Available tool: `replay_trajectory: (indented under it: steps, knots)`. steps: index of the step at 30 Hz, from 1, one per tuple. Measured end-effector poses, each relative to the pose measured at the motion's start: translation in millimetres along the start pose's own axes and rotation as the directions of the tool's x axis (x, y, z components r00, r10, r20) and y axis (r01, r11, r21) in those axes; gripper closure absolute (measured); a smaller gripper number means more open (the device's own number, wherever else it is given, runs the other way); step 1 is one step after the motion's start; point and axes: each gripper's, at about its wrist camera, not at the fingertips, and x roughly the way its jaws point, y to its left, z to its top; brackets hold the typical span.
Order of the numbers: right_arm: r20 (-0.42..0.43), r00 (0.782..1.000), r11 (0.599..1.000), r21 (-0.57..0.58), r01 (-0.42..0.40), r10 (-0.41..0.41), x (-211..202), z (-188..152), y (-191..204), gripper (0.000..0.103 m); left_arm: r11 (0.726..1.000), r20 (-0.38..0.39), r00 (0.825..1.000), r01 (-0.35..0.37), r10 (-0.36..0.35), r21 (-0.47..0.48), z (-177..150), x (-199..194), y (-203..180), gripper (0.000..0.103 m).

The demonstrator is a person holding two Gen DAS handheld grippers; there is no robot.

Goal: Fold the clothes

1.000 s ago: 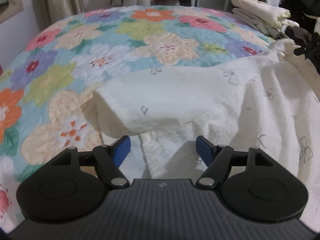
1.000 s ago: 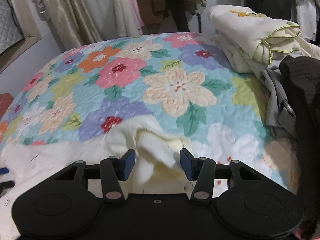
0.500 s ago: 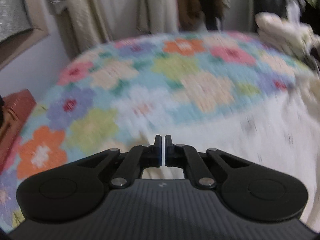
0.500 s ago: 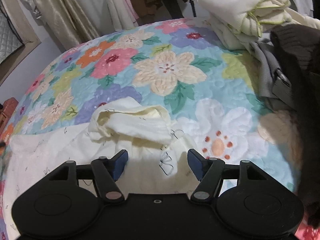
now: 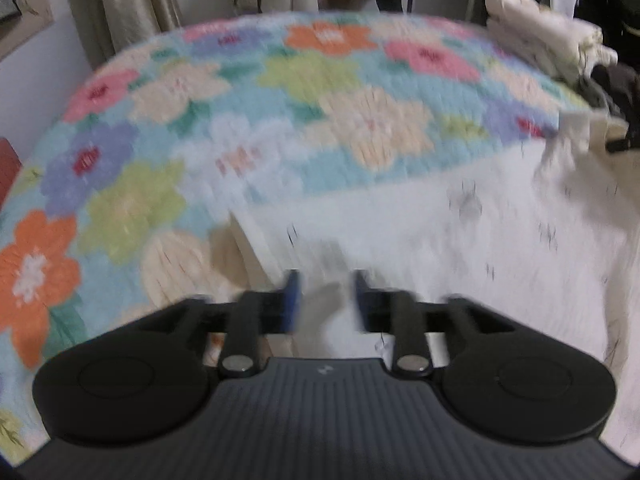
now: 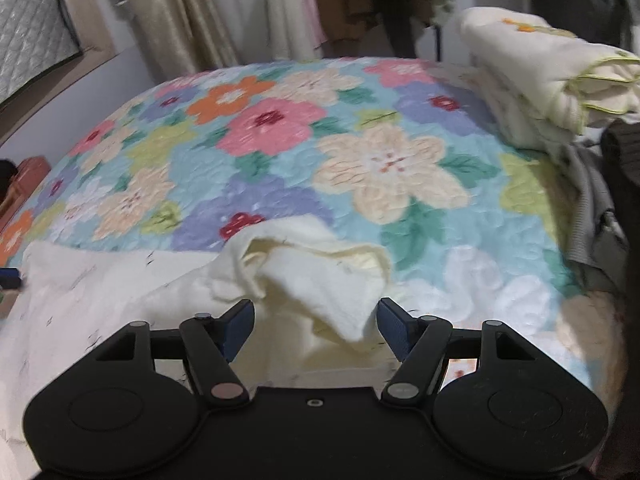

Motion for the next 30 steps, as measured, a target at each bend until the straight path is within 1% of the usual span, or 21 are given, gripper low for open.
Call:
replay_trajectory:
  steps: [2, 4, 6, 7, 8, 9, 10, 12, 13, 14, 16, 18, 19, 22, 23, 24, 26, 27, 28, 29, 30]
  knots:
    - [-0.007, 1.0, 1.0, -0.011, 0.0, 0.0, 2.3, 0.0, 4.4, 0.03, 0.999, -0.021, 0.999, 0.036, -0.035, 0.013, -4.9, 7.4, -3.6, 0.048]
    - [-0.004, 1.0, 1.0, -0.018, 0.01, -0.01, 5.6, 0.3, 6.4, 0.03, 0.998, -0.062, 0.997, 0.051, -0.048, 0.044, -7.3, 20.7, -9.7, 0.021]
    - [-0.011, 1.0, 0.999, -0.021, 0.027, -0.027, 13.9, 3.1, 6.5, 0.03, 0.995, -0.09, 0.996, 0.03, -0.022, 0.095, -9.5, 31.2, -17.4, 0.02]
    - [-0.026, 0.999, 0.999, -0.031, 0.028, -0.028, 19.5, 5.3, 7.3, 0.03, 0.993, -0.089, 0.996, 0.01, 0.0, 0.119, -10.4, 34.2, -21.3, 0.032]
    - [-0.039, 0.999, 0.999, -0.042, 0.029, -0.031, 24.9, 7.6, 8.3, 0.03, 0.991, -0.087, 0.996, 0.005, 0.007, 0.13, -8.3, 32.2, -23.2, 0.056]
    - [-0.046, 0.998, 0.997, -0.064, 0.036, -0.039, 28.5, 9.8, 11.1, 0.033, 0.991, -0.086, 0.996, 0.003, 0.009, 0.137, -5.2, 28.6, -24.5, 0.096]
    - [-0.037, 0.997, 0.994, -0.089, 0.06, -0.064, 30.6, 11.8, 14.7, 0.039, 0.99, -0.084, 0.996, 0.002, 0.01, 0.143, -2.2, 25.0, -25.8, 0.103]
    - [-0.016, 0.996, 0.991, -0.104, 0.081, -0.083, 29.3, 15.0, 18.4, 0.082, 0.991, -0.07, 0.997, -0.028, 0.038, 0.128, 9.7, 14.2, -25.0, 0.103]
    - [0.001, 0.998, 0.993, -0.097, 0.063, -0.063, 25.6, 17.0, 18.8, 0.09, 0.991, -0.04, 0.998, -0.043, 0.048, 0.129, 16.7, 7.9, -23.5, 0.103]
    - [0.035, 0.998, 0.994, -0.098, 0.049, -0.046, 19.6, 18.2, 20.1, 0.092, 0.992, -0.006, 0.998, -0.056, 0.057, 0.117, 24.7, 1.3, -21.0, 0.103]
    - [0.102, 0.993, 0.988, -0.134, 0.07, -0.057, 8.7, 20.1, 26.6, 0.094, 0.994, 0.063, 0.995, -0.078, 0.073, 0.082, 41.1, -12.0, -15.5, 0.103]
    - [0.161, 0.984, 0.984, -0.149, 0.101, -0.077, 0.2, 23.7, 32.6, 0.095, 0.993, 0.14, 0.986, -0.103, 0.095, 0.054, 58.6, -20.6, -10.3, 0.103]
    - [0.184, 0.98, 0.984, -0.142, 0.108, -0.081, -3.0, 26.2, 34.8, 0.095, 0.992, 0.158, 0.982, -0.113, 0.104, 0.049, 65.6, -21.1, -9.0, 0.103]
    - [0.248, 0.963, 0.983, -0.124, 0.139, -0.105, -10.0, 39.1, 38.8, 0.095, 0.999, 0.144, 0.989, -0.031, 0.036, -0.036, 74.3, -14.9, 0.7, 0.103]
    - [0.263, 0.958, 0.982, -0.119, 0.148, -0.113, -10.9, 44.1, 39.3, 0.095, 0.999, 0.124, 0.992, -0.013, 0.018, -0.041, 70.5, -11.1, 0.7, 0.103]
    - [0.241, 0.963, 0.981, -0.117, 0.152, -0.12, -5.7, 49.7, 36.6, 0.095, 0.999, 0.099, 0.995, 0.001, 0.002, -0.038, 64.8, -6.8, -0.5, 0.1]
    - [0.178, 0.969, 0.973, -0.128, 0.194, -0.17, 10.9, 55.0, 32.4, 0.094, 0.999, 0.049, 0.998, 0.031, -0.029, -0.034, 53.5, 1.7, -2.7, 0.098]
    - [0.151, 0.968, 0.966, -0.134, 0.22, -0.199, 18.7, 54.0, 30.0, 0.093, 1.0, 0.029, 0.999, 0.026, -0.025, -0.016, 46.1, 5.6, -5.0, 0.091]
    - [0.126, 0.966, 0.96, -0.14, 0.243, -0.226, 26.1, 52.8, 27.6, 0.092, 1.0, 0.01, 1.0, 0.015, -0.015, 0.006, 38.1, 9.4, -7.6, 0.077]
    - [0.115, 0.965, 0.959, -0.136, 0.25, -0.235, 30.2, 49.9, 24.9, 0.091, 1.0, -0.009, 1.0, 0.005, -0.005, 0.029, 30.2, 13.1, -10.3, 0.069]
    - [0.105, 0.964, 0.958, -0.131, 0.256, -0.243, 34.0, 47.1, 22.1, 0.091, 0.999, -0.016, 1.0, -0.002, 0.003, 0.044, 23.2, 14.7, -12.3, 0.057]
